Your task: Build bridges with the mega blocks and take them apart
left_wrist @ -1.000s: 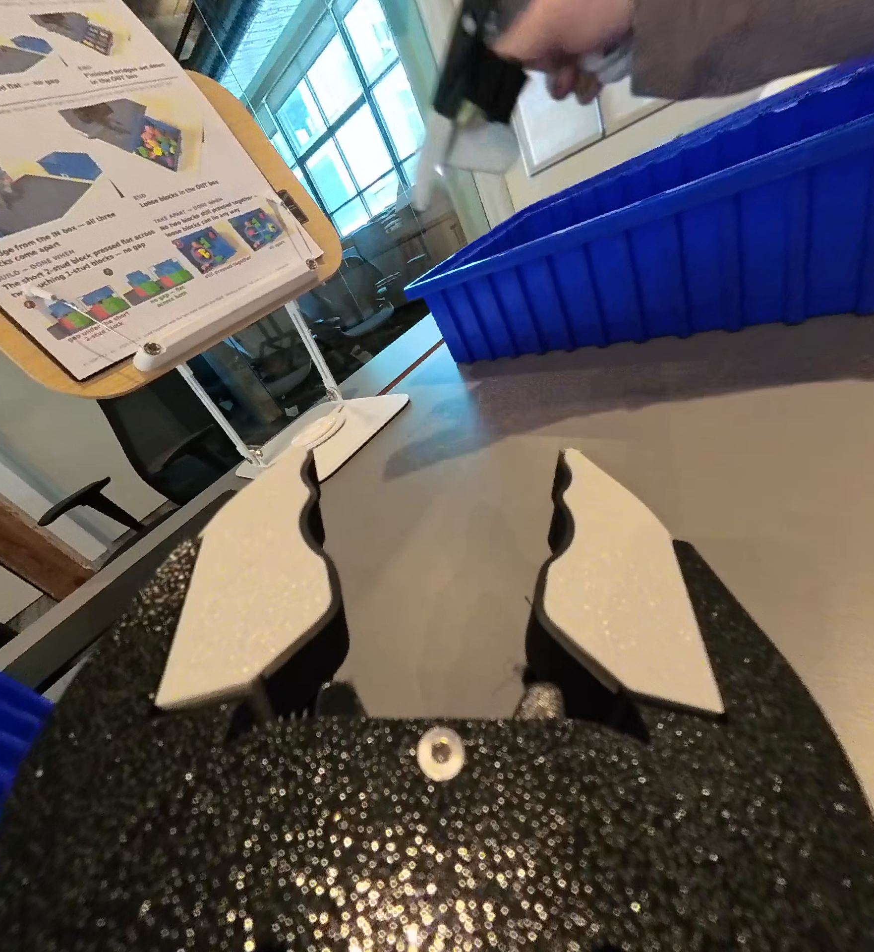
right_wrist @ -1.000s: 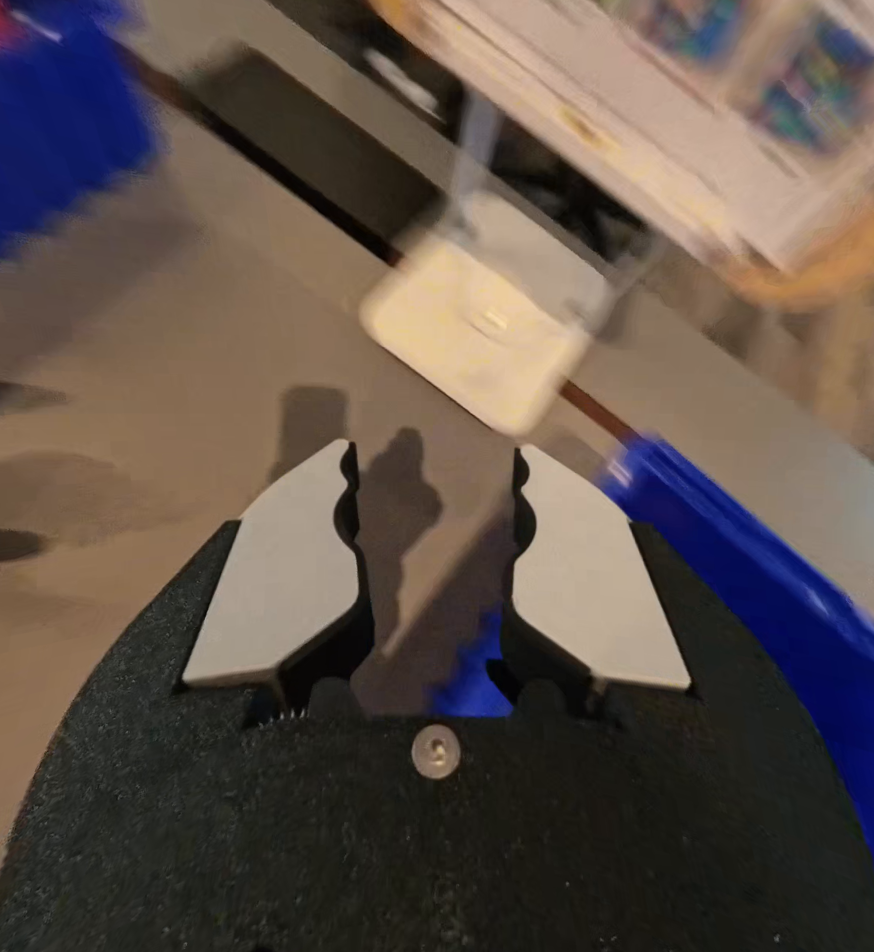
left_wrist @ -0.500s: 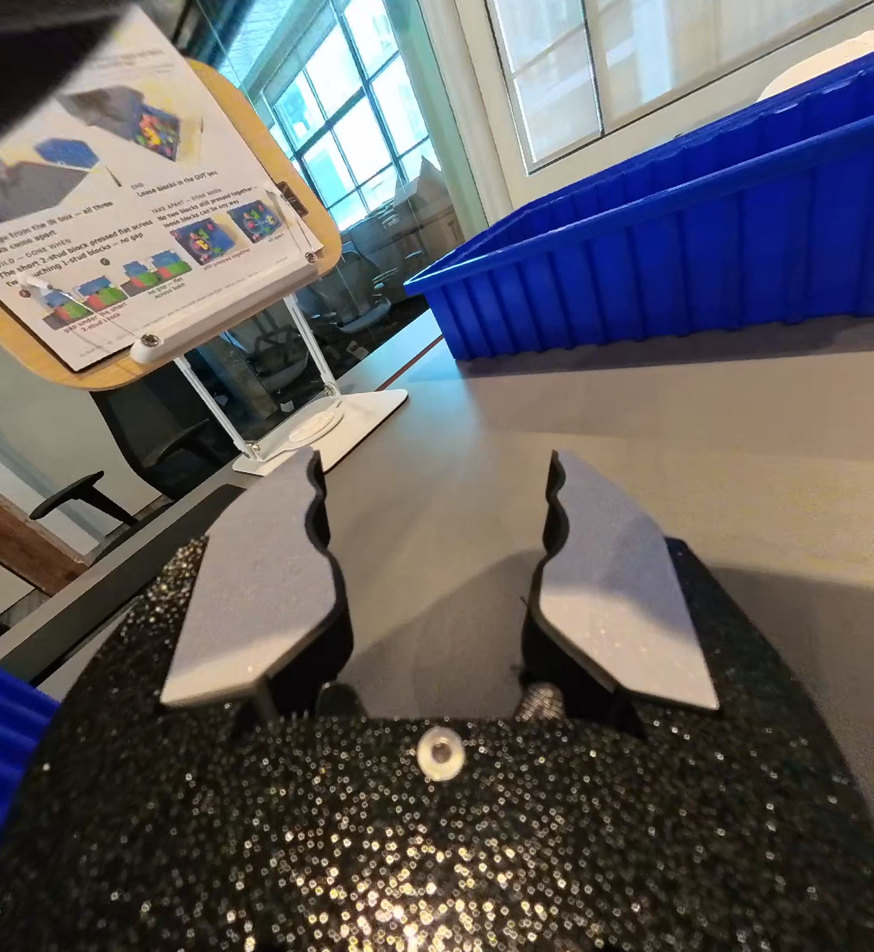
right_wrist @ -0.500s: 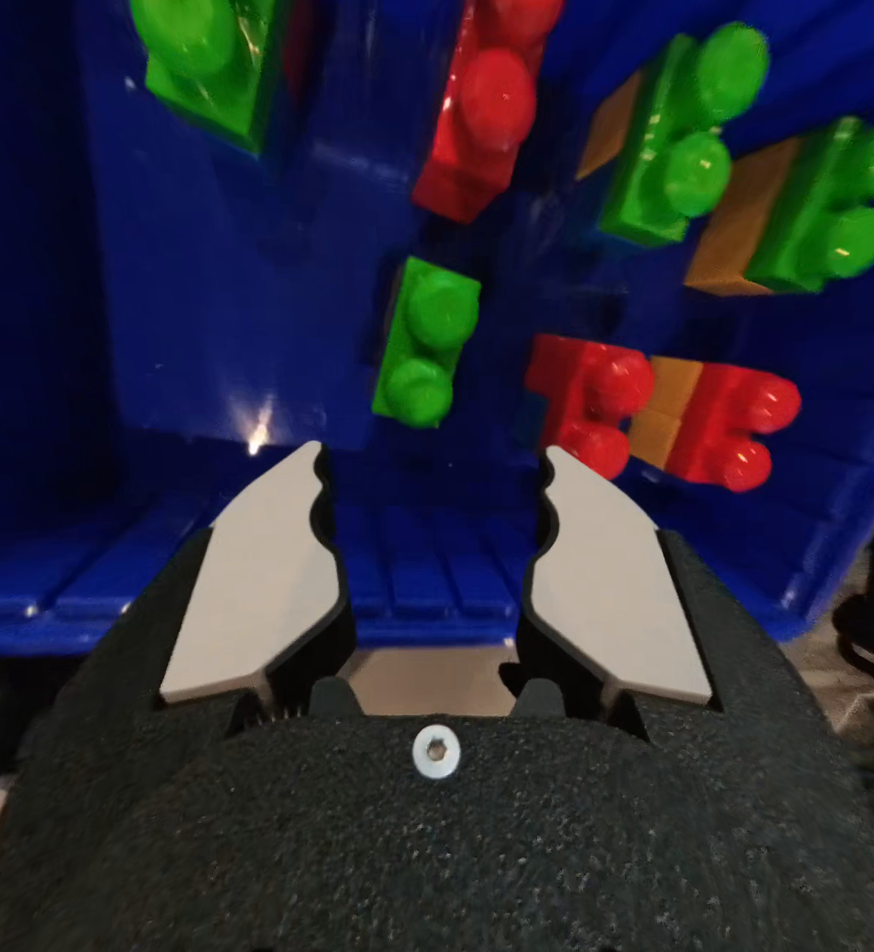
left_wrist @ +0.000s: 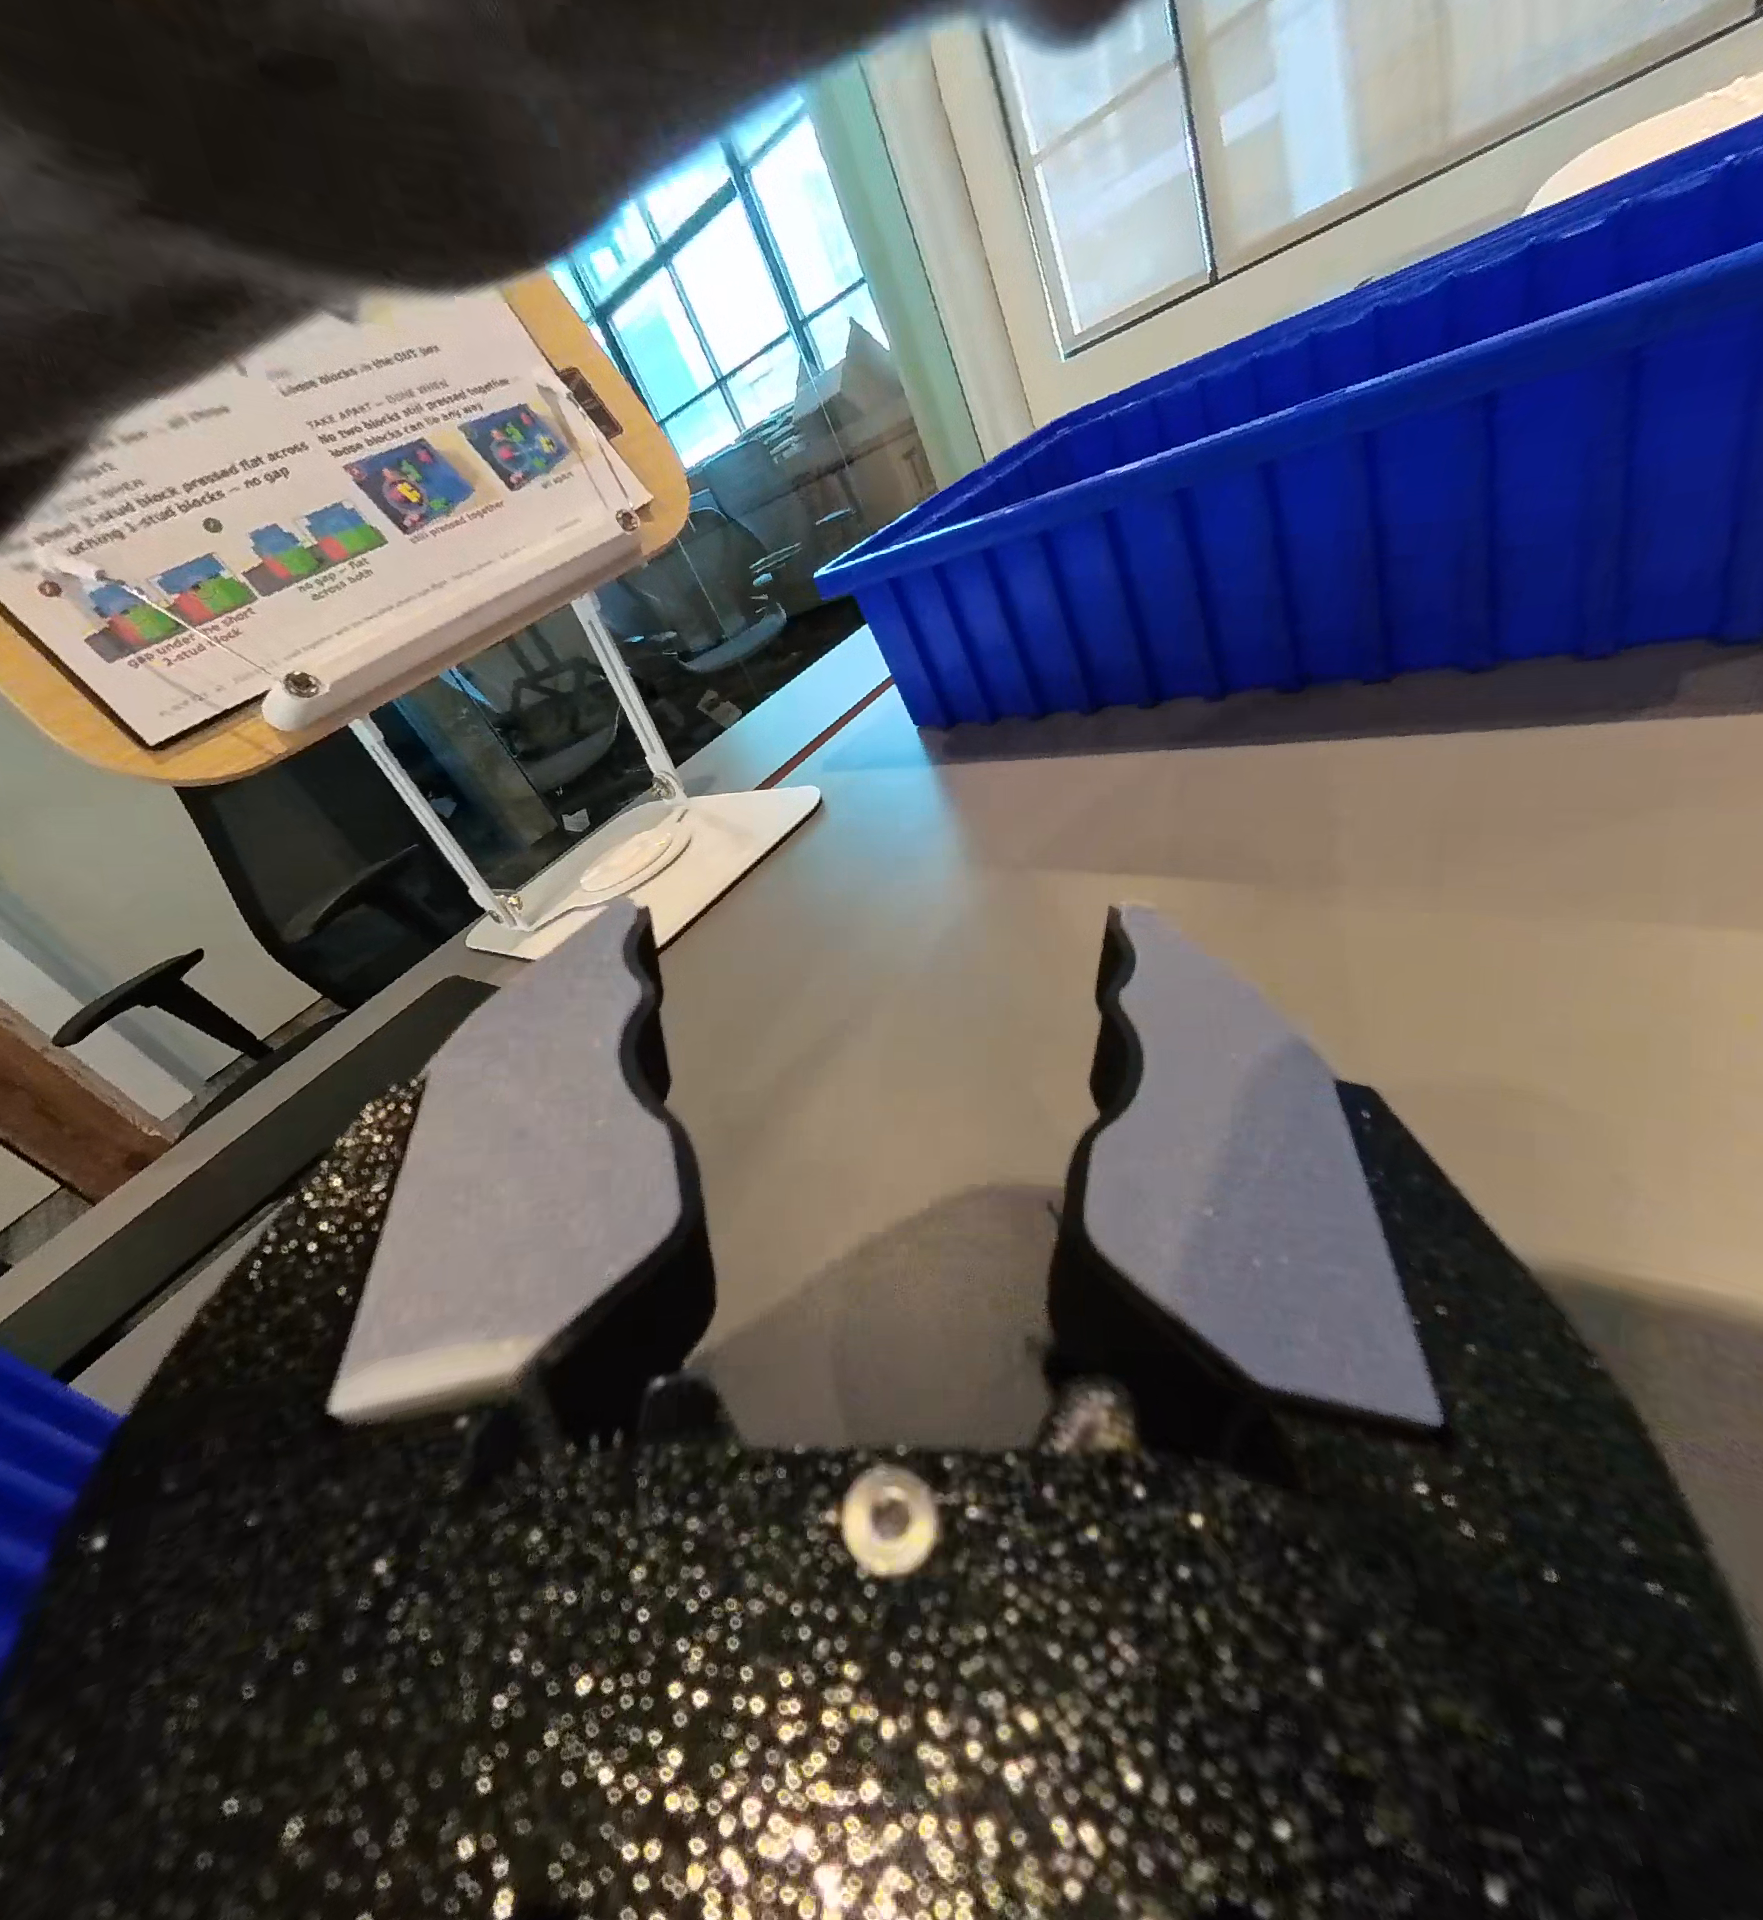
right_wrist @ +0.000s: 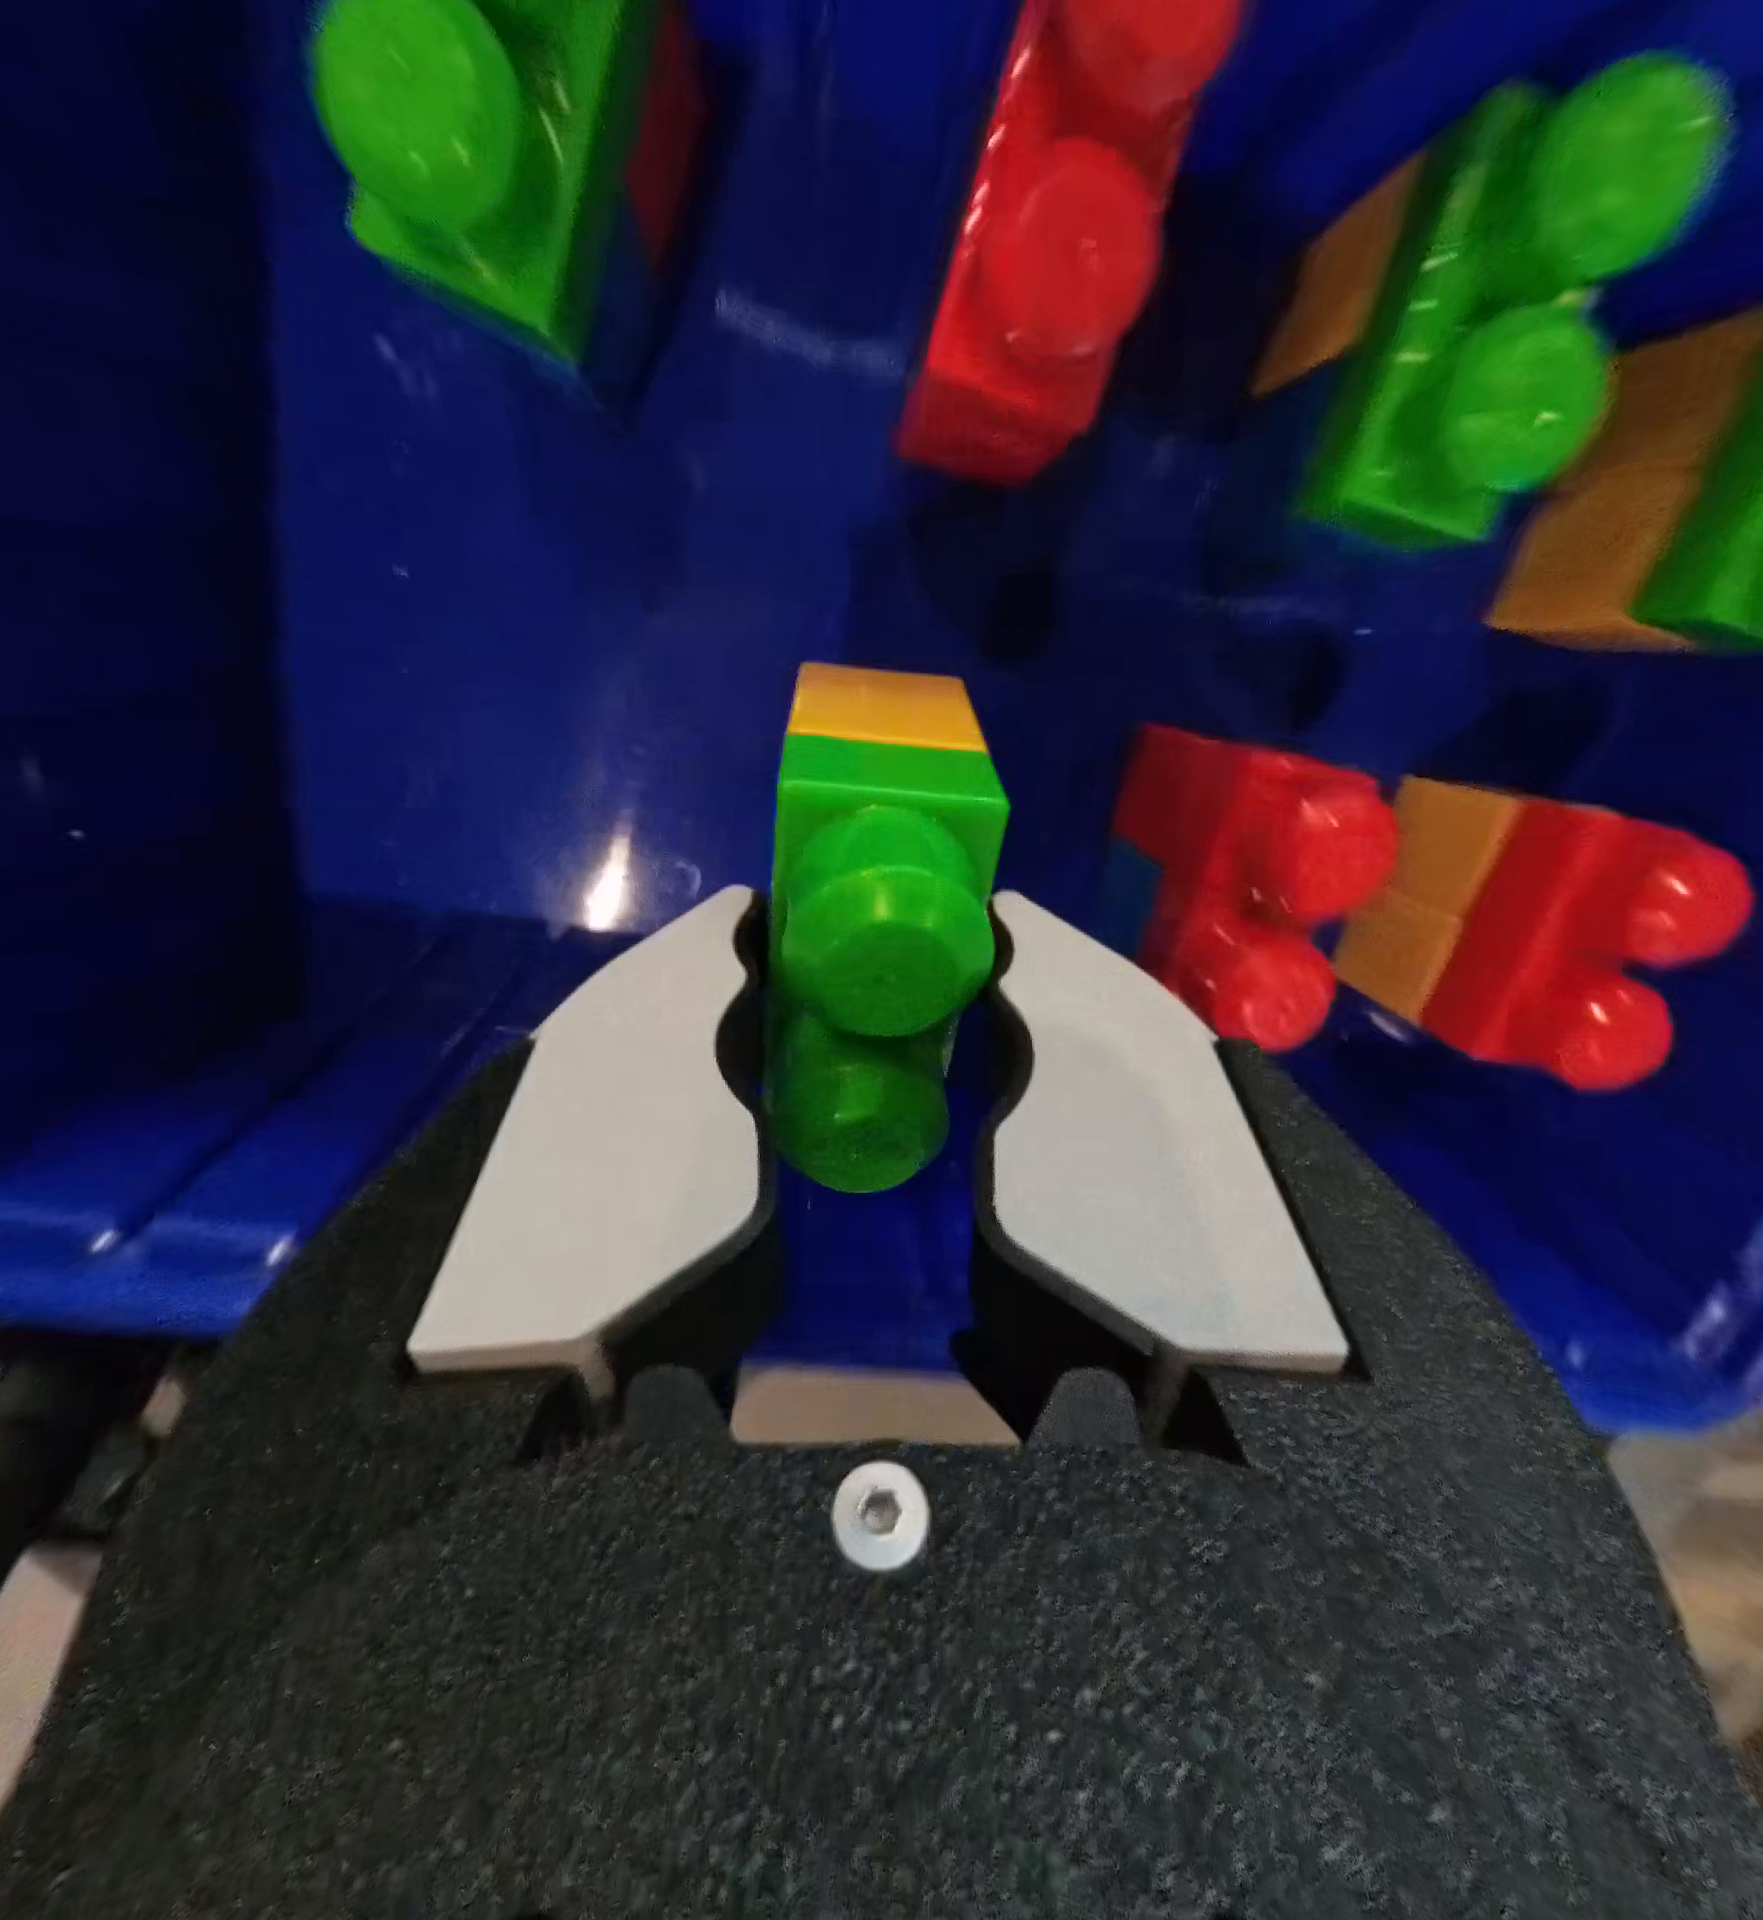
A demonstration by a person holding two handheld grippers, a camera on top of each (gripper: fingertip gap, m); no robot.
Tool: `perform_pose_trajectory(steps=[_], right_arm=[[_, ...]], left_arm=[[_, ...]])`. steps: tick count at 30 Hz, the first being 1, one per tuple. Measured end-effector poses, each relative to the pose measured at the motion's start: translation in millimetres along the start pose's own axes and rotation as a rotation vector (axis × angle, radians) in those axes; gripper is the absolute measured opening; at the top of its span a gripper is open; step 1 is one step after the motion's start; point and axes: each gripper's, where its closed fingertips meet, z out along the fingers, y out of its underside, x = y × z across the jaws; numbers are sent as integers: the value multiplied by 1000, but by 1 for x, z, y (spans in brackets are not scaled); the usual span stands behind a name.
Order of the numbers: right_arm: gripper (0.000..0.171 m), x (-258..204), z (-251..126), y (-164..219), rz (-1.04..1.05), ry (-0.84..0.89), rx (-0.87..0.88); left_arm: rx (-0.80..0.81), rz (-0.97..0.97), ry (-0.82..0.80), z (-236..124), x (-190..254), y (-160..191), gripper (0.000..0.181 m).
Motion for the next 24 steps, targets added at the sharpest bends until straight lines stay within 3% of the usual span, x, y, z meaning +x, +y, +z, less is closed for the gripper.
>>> perform_pose_trajectory(steps=[4,9,12,16,24], right_arm=[[38,12,-87,29,180,133,396],[38,-8,-160,120,383,239,766],[38,-23,-172,171,410,346,785],[38,-43,-164,202,298,369,702],[38,-63,-129,215,191,134,608]], left_arm=[[0,-6,0,0,-1,0,80],[7,-24,-9,0,-4,-1,80],[23,-58,-22,-2,-9,-2,80],[63,-139,-54,-6,-20,-6,82],[115,-171,-61,-8,-23,-13,90]])
